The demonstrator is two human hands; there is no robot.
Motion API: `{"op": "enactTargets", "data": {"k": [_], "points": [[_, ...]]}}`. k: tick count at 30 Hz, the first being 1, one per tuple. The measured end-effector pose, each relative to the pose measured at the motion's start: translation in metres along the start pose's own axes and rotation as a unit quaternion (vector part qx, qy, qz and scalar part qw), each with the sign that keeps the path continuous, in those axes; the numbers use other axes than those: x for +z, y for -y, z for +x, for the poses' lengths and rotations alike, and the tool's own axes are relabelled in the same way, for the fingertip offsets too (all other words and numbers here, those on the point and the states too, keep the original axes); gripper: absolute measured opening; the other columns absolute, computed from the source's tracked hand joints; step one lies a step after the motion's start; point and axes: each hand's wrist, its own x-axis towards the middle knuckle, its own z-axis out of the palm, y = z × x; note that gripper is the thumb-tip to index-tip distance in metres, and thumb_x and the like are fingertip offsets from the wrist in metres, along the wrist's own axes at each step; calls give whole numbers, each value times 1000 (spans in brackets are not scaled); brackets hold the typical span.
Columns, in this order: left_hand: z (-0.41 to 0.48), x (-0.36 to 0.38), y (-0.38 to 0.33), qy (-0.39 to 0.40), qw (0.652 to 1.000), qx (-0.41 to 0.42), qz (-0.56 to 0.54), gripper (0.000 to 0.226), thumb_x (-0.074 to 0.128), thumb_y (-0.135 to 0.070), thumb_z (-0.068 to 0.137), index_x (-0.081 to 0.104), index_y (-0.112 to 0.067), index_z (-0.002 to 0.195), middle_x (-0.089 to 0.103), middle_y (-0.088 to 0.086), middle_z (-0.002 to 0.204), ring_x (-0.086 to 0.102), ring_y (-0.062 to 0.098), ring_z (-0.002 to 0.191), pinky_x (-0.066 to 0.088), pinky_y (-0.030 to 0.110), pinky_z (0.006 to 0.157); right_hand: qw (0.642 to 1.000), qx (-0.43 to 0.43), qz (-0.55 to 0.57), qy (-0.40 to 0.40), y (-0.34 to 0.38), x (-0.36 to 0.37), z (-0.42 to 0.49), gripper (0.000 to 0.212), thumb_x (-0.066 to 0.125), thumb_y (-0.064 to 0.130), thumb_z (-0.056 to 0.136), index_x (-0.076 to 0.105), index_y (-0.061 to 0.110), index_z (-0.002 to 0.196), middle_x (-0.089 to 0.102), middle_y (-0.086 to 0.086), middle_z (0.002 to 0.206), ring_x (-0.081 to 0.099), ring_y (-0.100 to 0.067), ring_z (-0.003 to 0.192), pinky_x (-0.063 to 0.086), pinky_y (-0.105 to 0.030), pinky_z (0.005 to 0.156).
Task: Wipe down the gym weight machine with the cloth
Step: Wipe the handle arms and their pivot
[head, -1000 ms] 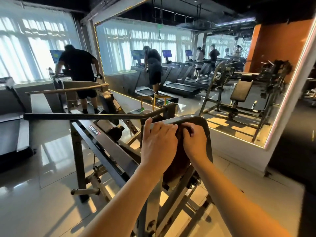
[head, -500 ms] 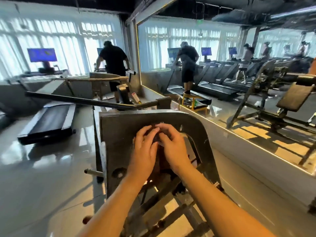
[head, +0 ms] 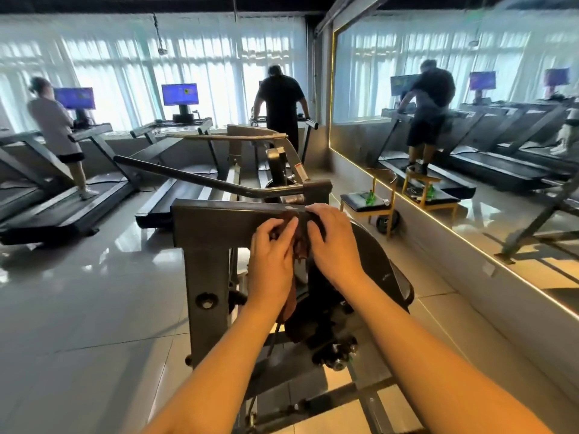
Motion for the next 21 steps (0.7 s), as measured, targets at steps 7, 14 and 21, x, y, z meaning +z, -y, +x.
{"op": "enactTargets", "data": {"k": [7,14,21], "points": [[0,-24,26,-52,997,-23,56,42,57,-9,101,57,-24,140,45,0,140,46,16,131,42,28,108,996,-1,26,-80,-11,21,-5,25,54,16,102,63,18,126,61,4,127,43,-3,121,29,-32,115],[-17,29,9,-12,994,24,105,49,64,-5,94,59,-19,140,46,6,142,43,19,130,35,21,103,996,-17,59,-59,-23,16,-6,29,51,15,104,62,18,130,61,2,133,46,-11,131,25,-36,123],[-11,4,16,-118,989,-45,81,48,59,-1,98,55,-23,141,39,-7,134,39,-11,122,34,4,103,997,-45,61,-34,-38,16,-3,32,50,18,103,60,18,134,58,4,137,45,-13,135,26,-42,121]]}}
